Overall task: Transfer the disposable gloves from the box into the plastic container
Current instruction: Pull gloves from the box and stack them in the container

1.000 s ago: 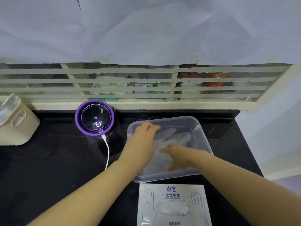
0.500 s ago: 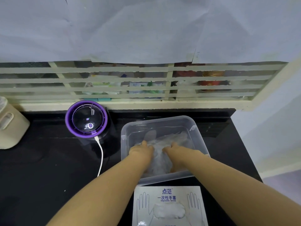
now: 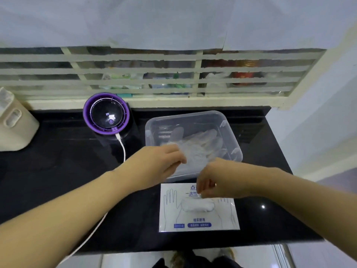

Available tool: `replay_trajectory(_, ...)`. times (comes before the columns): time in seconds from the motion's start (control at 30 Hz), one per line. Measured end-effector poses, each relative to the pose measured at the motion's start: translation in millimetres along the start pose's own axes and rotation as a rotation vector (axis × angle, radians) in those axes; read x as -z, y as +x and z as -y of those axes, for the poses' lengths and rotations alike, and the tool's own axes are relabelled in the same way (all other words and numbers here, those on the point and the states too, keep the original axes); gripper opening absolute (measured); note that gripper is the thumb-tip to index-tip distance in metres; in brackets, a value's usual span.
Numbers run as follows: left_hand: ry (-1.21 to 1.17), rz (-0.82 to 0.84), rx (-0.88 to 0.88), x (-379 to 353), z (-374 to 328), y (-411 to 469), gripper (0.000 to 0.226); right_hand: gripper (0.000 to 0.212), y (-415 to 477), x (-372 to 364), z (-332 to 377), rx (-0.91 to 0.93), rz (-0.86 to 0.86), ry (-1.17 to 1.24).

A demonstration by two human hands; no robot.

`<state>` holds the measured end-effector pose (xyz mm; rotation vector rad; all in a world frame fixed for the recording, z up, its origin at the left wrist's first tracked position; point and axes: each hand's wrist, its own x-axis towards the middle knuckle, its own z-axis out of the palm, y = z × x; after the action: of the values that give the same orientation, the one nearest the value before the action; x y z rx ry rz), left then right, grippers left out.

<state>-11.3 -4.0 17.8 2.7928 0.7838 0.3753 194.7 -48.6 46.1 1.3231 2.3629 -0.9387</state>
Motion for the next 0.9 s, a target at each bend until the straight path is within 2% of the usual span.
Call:
replay_trajectory(0.13, 0.031, 0.153, -0.167, -25.2, -20.2, -25.8, 0.023, 0.038, 8.6, -46.2, -2.0, -0.104, 0.081, -0.205)
replay_trajectory(0.2, 0.006, 0.336, -0.092, -43.5, -28.7, -30.5, 0.035, 0.038, 14.5, -63.2, -5.1, -0.124, 0.019, -0.246)
replay_trajectory(0.27, 0.002, 0.511, 0.056, -60.0, -34.4, -35.8, 0.060, 0.035, 18.3, -75.5, -6.1, -0.129, -0.067, -0.265)
replay_trajectory(0.3, -0.002, 0.540, 0.102, -65.6, -36.0, -37.3, 0.071, 0.034, 18.6, -80.3, -6.9, -0.117, -0.115, -0.270)
replay_trajectory(0.43, 0.001, 0.551, 0.175, -79.8, -31.8, -45.7, 0.092, 0.031, 17.2, -95.1, -11.1, -0.041, -0.253, -0.276)
replay_trajectory(0.57, 0.046, 0.577, 0.197, -85.2, -26.2, -49.8, 0.095, 0.025, 17.2, -107.2, -15.5, -0.075, -0.287, -0.310)
replay_trajectory(0.73, 0.039, 0.560, 0.208, -89.8, -23.3, -51.1, 0.096, 0.017, 32.5, -108.3, -16.5, -0.005, -0.361, -0.267)
replay_trajectory(0.8, 0.033, 0.556, 0.214, -90.5, -23.6, -52.3, 0.096, 0.012, 30.9, -99.5, -10.5, -0.011, -0.321, -0.220)
replay_trajectory(0.9, 0.033, 0.544, 0.215, -90.7, -25.1, -52.3, 0.097, 0.021, 22.9, -90.5, -7.6, 0.013, -0.268, -0.221)
